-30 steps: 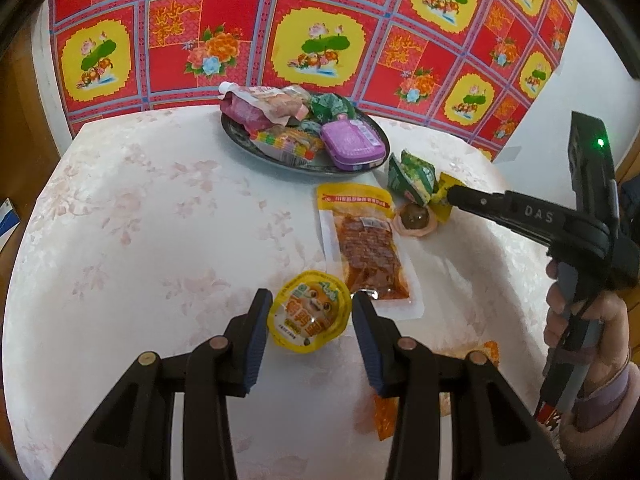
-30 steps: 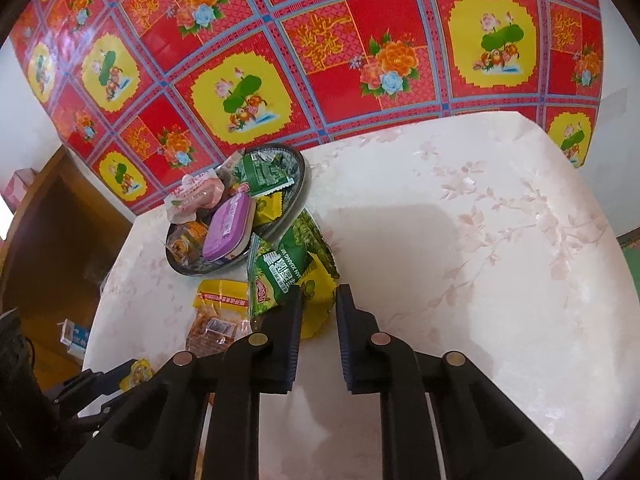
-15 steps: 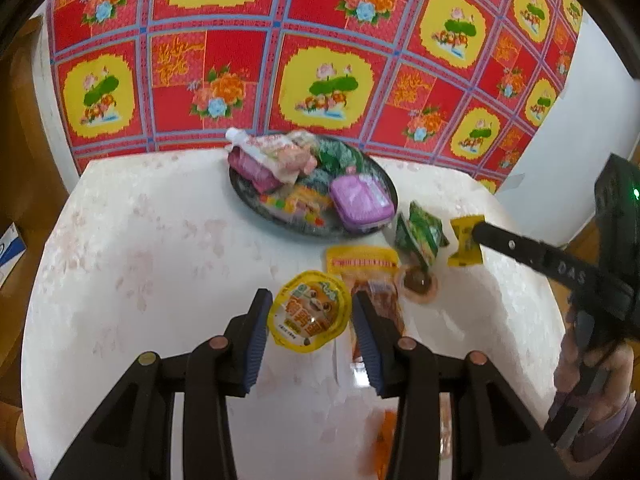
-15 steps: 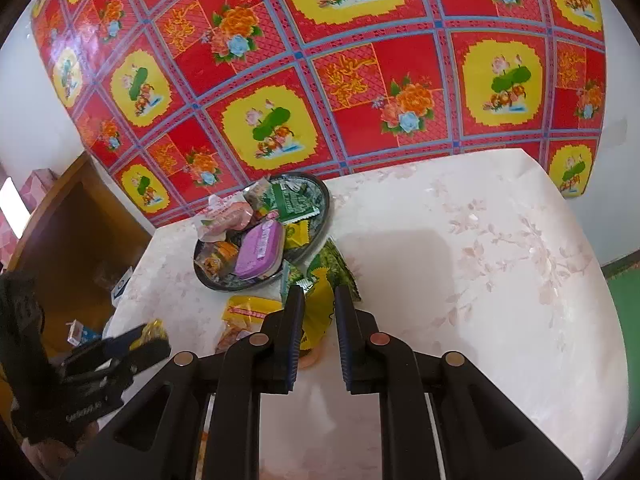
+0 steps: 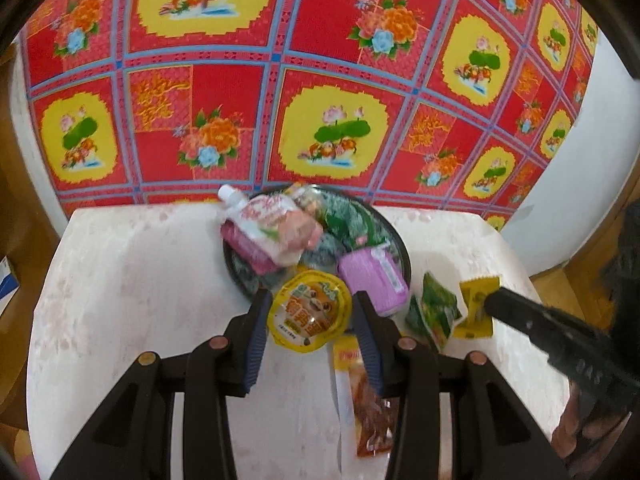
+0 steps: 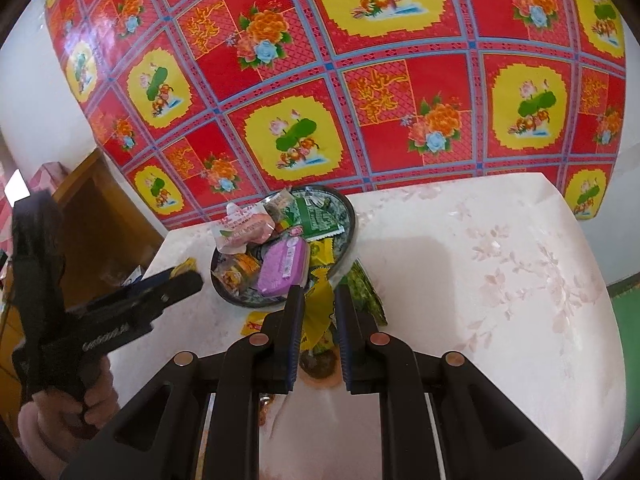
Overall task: Organize snacks
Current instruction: 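Lower the jelly cup onto the plate while the right gripper drops the yellow candy beside it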
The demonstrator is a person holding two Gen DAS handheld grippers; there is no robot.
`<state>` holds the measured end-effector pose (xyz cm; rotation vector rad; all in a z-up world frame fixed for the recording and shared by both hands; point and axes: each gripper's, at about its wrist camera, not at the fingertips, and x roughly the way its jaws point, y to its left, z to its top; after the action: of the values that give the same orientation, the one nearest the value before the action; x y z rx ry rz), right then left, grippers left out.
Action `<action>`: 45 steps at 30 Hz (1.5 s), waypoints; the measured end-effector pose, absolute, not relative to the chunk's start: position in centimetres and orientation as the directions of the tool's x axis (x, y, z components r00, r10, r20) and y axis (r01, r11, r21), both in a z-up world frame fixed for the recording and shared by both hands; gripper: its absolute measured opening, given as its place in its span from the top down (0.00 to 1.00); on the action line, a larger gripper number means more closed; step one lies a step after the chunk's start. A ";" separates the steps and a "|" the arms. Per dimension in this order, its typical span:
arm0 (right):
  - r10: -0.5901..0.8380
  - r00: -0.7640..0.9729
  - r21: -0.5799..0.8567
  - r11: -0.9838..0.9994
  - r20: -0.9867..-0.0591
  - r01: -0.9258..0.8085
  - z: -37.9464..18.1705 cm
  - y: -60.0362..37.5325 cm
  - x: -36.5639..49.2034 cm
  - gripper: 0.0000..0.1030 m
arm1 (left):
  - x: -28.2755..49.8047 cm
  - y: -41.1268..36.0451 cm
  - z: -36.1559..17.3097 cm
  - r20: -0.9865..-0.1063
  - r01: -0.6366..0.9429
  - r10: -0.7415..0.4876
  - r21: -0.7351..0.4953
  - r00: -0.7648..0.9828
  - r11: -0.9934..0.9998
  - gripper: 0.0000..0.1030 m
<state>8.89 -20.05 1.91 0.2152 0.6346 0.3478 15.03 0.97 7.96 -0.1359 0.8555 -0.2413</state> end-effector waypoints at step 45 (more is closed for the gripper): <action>0.387 0.685 0.303 0.920 -0.617 -0.248 -0.3 -17.7 20.4 0.83 | 17.6 0.0 5.7 -0.725 0.138 -0.254 -0.217 0.640 0.966 0.49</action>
<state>20.36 -17.65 -0.29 0.2018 0.7343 0.3583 17.59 -0.01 5.69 -0.1460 0.8482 -0.2243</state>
